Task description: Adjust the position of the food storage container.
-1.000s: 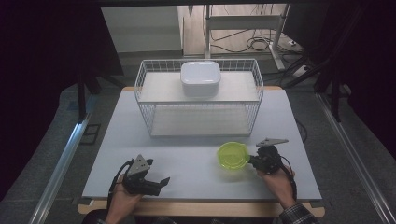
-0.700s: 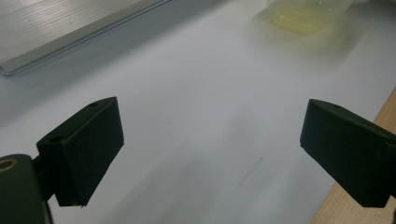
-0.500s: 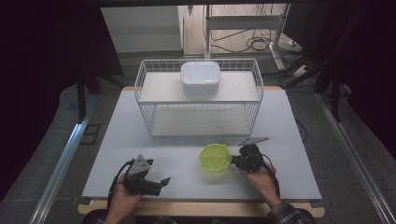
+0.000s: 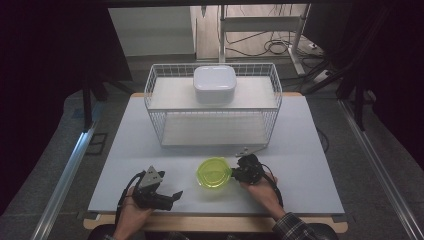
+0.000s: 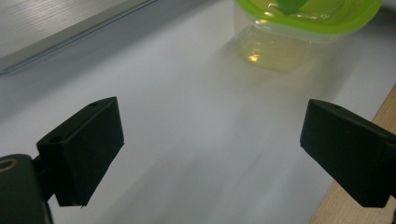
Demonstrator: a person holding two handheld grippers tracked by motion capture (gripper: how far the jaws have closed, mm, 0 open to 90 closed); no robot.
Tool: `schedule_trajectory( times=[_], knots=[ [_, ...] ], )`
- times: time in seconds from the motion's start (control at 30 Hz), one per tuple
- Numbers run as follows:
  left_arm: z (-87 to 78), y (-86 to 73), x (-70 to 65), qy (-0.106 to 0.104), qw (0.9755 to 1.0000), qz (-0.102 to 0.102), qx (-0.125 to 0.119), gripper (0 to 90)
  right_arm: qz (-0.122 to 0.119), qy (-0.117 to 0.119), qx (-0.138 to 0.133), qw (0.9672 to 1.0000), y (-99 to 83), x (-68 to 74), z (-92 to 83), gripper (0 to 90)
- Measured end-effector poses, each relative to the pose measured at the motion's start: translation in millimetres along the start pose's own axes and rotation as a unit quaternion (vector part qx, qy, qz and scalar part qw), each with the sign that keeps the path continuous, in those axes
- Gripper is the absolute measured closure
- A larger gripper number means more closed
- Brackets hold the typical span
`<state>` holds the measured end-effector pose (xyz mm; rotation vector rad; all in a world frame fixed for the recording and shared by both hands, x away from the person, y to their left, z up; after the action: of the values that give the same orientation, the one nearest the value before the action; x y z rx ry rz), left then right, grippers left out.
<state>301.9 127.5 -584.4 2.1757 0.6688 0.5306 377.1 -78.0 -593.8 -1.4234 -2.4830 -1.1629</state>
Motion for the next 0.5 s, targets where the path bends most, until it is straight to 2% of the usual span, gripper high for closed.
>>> schedule_trajectory(
  times=[0.07, 0.1, 0.23, 0.27, 0.37, 0.43, 0.47, 0.5],
  knots=[
    [0.1, 0.0, -0.2, 0.000, 1.0000, 0.000, 0.000, 5.8, -0.007, 0.002, 0.002, 1.0000, 1.3, 3.9, 4.9, 89.6],
    [-0.1, 0.1, -0.5, -0.001, 1.0000, 0.001, 0.000, 5.8, -0.017, -0.001, 0.004, 0.9998, 2.6, 7.5, 9.1, 89.6],
    [-0.4, 0.3, -0.6, -0.001, 1.0000, 0.002, -0.001, 5.8, -0.032, -0.014, 0.005, 0.9994, 2.4, 6.6, 9.4, 89.4],
    [-0.6, 0.5, -0.7, -0.002, 1.0000, 0.001, -0.002, 5.8, -0.041, -0.030, 0.002, 0.9987, 3.0, 2.1, 6.1, 87.8],
    [-0.8, 0.6, -1.1, -0.002, 1.0000, 0.002, -0.002, 5.8, -0.041, -0.036, -0.003, 0.9985, 5.1, -2.2, 1.0, 83.8],
    [-0.6, 0.6, -1.4, -0.003, 1.0000, 0.003, -0.002, 5.8, -0.068, -0.058, -0.009, 0.9960, 7.1, -7.1, -6.8, 75.7],
    [-0.4, 0.6, -1.5, -0.003, 1.0000, 0.003, -0.002, 5.8, -0.068, -0.058, -0.009, 0.9960, 7.1, -7.1, -6.8, 75.7],
    [-0.2, 0.6, -1.9, -0.004, 1.0000, 0.004, -0.002, 5.8, -0.078, -0.070, -0.013, 0.9944, 7.9, -9.3, -13.1, 70.1]
  ],
)
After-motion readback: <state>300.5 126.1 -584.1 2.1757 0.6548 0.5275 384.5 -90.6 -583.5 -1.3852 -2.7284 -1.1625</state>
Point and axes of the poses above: each handheld gripper's, and its own axes: z roughly forward along the jaws, y roughly out of its top, x roughly to its left, the point moved 10 cm from there along z, roughly forward along the jaws, and after that the axes turned 15 degrees about z, right-handed, at the moved point
